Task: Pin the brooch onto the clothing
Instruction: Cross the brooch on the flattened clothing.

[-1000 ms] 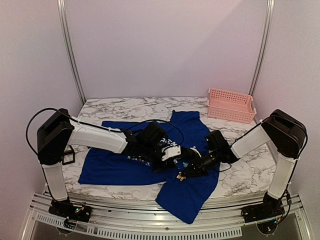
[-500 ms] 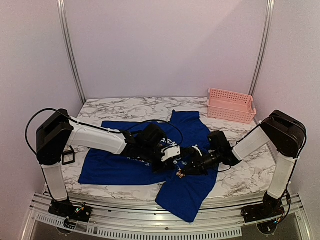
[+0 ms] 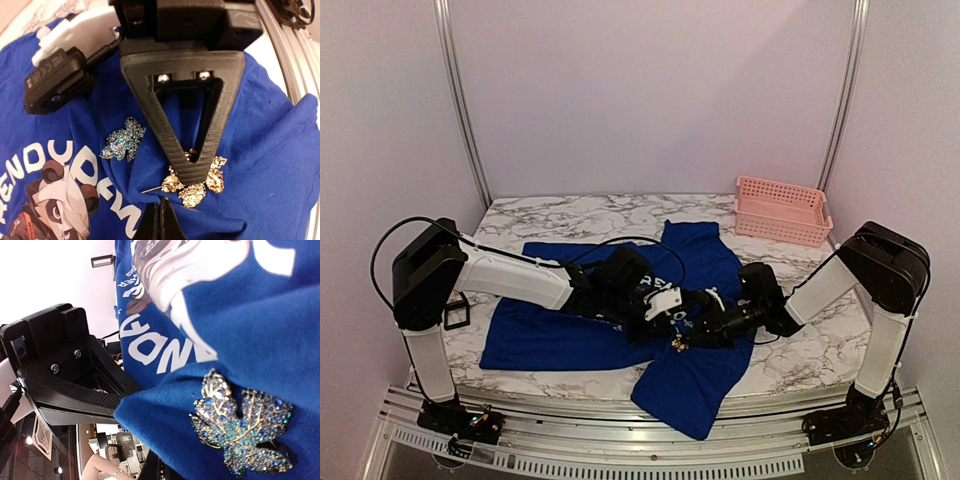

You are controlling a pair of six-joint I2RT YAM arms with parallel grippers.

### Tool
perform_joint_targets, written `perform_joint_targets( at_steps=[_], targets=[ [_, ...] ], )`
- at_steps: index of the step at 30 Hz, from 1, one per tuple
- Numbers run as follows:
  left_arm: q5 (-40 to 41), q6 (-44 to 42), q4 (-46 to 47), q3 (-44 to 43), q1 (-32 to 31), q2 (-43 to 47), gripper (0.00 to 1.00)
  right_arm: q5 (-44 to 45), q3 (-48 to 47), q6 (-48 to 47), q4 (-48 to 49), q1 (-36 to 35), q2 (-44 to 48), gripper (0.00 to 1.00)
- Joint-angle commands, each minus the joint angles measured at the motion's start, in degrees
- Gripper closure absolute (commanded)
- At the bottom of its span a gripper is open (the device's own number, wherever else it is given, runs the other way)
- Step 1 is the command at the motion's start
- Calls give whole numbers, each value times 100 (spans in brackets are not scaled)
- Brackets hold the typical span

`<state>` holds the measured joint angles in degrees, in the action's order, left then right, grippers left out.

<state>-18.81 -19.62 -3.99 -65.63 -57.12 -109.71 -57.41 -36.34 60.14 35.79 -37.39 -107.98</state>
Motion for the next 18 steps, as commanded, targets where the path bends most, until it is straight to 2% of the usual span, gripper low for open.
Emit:
perform_joint_targets(
  at_steps=[1, 8, 11, 15, 18],
  targets=[
    [-242, -20, -105, 124, -227, -18, 100, 176, 19, 89, 816, 39, -58, 100],
    [-246, -154, -159, 190, -237, -72, 100, 253, 117, 223, 1291, 42, -28, 100],
    [-284, -172, -227, 190, -238, -56, 100, 396, 91, 117, 1119, 57, -28, 100],
    [-262, -157, -186, 191, -238, 21, 100, 603, -8, -189, 339, 63, -145, 100],
    [-276, -200, -239, 182, -238, -21, 100, 611, 89, -97, 628, 101, -144, 100]
  ],
)
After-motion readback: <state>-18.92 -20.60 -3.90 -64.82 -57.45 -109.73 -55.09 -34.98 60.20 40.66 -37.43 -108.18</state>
